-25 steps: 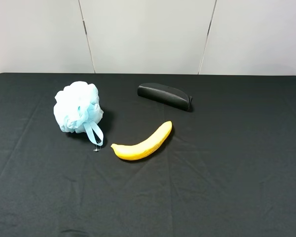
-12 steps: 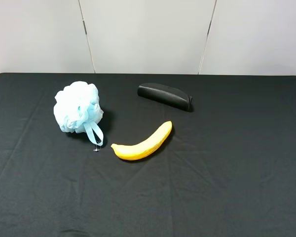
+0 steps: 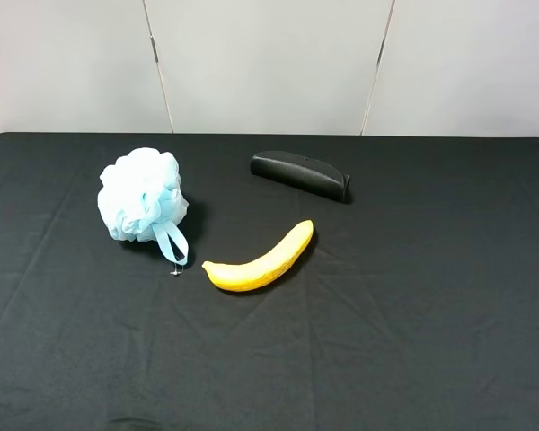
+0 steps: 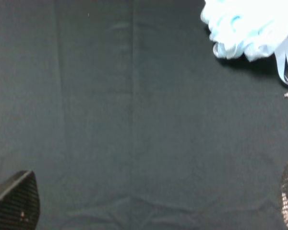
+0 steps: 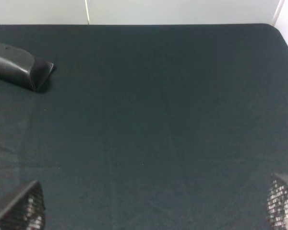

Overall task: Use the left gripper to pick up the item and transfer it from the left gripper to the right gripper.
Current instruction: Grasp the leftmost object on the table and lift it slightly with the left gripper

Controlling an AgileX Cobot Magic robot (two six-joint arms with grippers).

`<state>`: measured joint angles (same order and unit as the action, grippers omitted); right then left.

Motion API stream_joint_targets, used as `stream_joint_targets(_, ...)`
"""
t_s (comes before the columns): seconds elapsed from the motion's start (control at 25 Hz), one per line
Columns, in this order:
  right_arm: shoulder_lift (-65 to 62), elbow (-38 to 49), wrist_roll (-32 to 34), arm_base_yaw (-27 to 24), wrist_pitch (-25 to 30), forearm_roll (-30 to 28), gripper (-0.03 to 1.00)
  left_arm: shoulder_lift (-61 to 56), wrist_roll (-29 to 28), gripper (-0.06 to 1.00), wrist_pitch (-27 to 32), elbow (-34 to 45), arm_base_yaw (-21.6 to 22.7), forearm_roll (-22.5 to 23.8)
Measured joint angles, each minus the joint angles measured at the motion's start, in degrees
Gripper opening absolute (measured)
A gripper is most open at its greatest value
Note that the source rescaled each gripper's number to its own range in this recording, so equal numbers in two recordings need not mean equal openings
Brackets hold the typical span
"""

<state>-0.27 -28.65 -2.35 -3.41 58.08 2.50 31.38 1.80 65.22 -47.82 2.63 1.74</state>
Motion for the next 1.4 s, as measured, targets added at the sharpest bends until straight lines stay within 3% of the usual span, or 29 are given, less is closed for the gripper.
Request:
stream_joint_targets(0.44, 0.0, 0.0, 0.23, 0.0, 0.0, 0.0, 0.99, 20.02, 0.12, 1.0, -2.54, -10.7, -8.32, 4.59)
stream_joint_targets(0.76, 0.0, 0.0, 0.29, 0.0, 0.0, 0.0, 0.99, 37.59, -0.27, 1.0, -6.03, -17.38, -14.38, 4.87)
stream_joint_targets(1.12, 0.0, 0.0, 0.29, 0.0, 0.06, 0.0, 0.99, 54.36, -0.7, 1.0, -10.85, -19.05, -21.23, 4.94)
stream_joint_targets(1.4, 0.0, 0.0, 0.29, 0.0, 0.06, 0.0, 0.99, 61.98, -1.08, 1.0, -17.21, -19.05, -22.87, 3.69)
